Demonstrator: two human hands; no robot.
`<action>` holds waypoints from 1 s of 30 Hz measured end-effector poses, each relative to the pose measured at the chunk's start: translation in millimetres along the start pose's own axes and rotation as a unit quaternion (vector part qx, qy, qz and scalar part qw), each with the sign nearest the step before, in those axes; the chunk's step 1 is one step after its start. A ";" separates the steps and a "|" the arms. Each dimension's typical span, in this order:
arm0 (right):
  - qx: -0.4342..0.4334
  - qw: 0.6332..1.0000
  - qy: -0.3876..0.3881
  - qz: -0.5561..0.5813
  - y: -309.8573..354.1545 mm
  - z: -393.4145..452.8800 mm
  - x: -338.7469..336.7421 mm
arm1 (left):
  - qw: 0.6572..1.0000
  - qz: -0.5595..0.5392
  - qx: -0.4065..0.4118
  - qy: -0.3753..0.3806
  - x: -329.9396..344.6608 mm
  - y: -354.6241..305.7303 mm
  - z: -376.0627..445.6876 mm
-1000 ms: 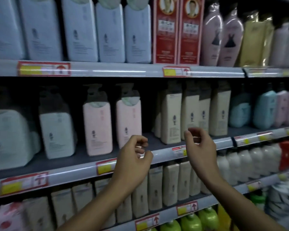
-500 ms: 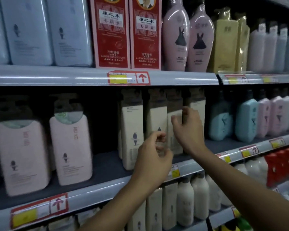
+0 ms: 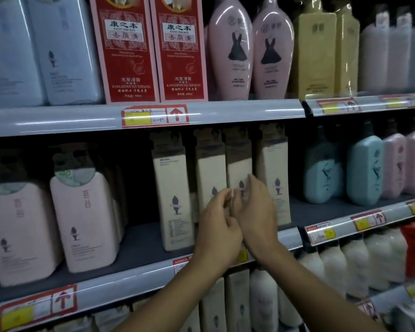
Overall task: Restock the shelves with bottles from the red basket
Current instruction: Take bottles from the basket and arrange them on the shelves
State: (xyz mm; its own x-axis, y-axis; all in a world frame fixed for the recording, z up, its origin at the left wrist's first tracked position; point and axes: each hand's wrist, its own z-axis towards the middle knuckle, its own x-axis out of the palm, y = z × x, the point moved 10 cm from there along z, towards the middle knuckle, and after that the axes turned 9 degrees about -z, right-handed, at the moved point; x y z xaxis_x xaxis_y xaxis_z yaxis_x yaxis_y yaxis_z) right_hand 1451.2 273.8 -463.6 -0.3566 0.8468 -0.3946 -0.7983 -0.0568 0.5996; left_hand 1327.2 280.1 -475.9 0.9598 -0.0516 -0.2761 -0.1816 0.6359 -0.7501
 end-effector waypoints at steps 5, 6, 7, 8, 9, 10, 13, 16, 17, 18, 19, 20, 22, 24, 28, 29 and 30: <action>0.021 0.999 0.036 0.035 -35.0 -20.1 7.7 | 0.994 0.019 -0.067 0.090 34.6 17.6 -4.3; 0.021 0.998 0.035 0.040 -38.0 -18.2 6.5 | 0.992 0.013 -0.075 0.097 39.8 17.9 -4.0; 0.019 0.998 0.038 0.043 -39.4 -16.8 5.7 | 0.992 0.010 -0.075 0.098 43.8 15.7 -3.5; 0.016 0.998 0.043 0.046 -40.6 -16.4 4.8 | 0.993 0.007 -0.074 0.096 47.7 13.5 -2.3; 0.016 0.997 0.049 0.053 -42.5 -16.1 3.5 | 0.993 0.001 -0.073 0.096 51.5 10.8 -1.1; 0.020 0.996 0.054 0.071 -45.2 -16.2 1.3 | 0.992 -0.009 -0.075 0.096 55.5 9.8 0.7; 0.039 0.988 0.060 0.137 -55.2 -13.7 -4.3 | 0.992 -0.049 -0.083 0.081 62.8 9.4 9.9; 0.030 0.987 0.092 0.128 -58.8 -10.1 -0.6 | 0.994 -0.055 -0.086 0.042 62.4 11.2 16.5; 0.024 0.986 0.104 0.127 -59.0 -8.7 0.8 | 0.994 -0.056 -0.086 0.032 62.1 11.9 17.4; 0.018 0.984 0.118 0.132 -58.9 -7.4 2.8 | 0.994 -0.062 -0.088 0.027 62.1 12.1 17.8; 0.013 0.982 0.135 0.131 -58.8 -6.6 5.4 | 0.993 -0.069 -0.092 0.027 62.1 12.7 17.5; 0.007 0.980 0.148 0.131 -58.5 -6.3 7.4 | 0.992 -0.075 -0.100 0.027 61.6 14.1 16.9; 0.003 0.979 0.159 0.127 -60.1 -6.8 11.6 | 0.990 -0.083 -0.112 0.026 60.9 17.0 15.2; 0.007 0.979 0.158 0.130 -62.6 -7.8 14.1 | 0.990 -0.079 -0.116 0.021 61.4 18.0 12.1; 0.048 0.970 0.154 0.181 -68.3 -7.0 16.3 | 0.987 -0.082 -0.135 0.012 62.9 19.5 7.2; 0.053 0.969 0.153 0.187 -68.4 -6.7 16.4 | 0.985 -0.093 -0.143 0.010 61.8 18.7 6.7; 0.056 0.969 0.153 0.189 -68.0 -7.0 16.0 | 0.983 -0.105 -0.150 0.010 60.5 18.8 6.5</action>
State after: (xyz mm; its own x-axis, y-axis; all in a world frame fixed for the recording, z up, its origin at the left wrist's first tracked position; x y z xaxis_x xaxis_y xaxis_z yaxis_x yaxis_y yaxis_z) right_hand 1496.4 287.6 -515.6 -0.7531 0.5804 -0.3097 -0.5316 -0.2596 0.8062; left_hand 1383.2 293.9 -502.7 0.9791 -0.1742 -0.1050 -0.0373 0.3535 -0.9347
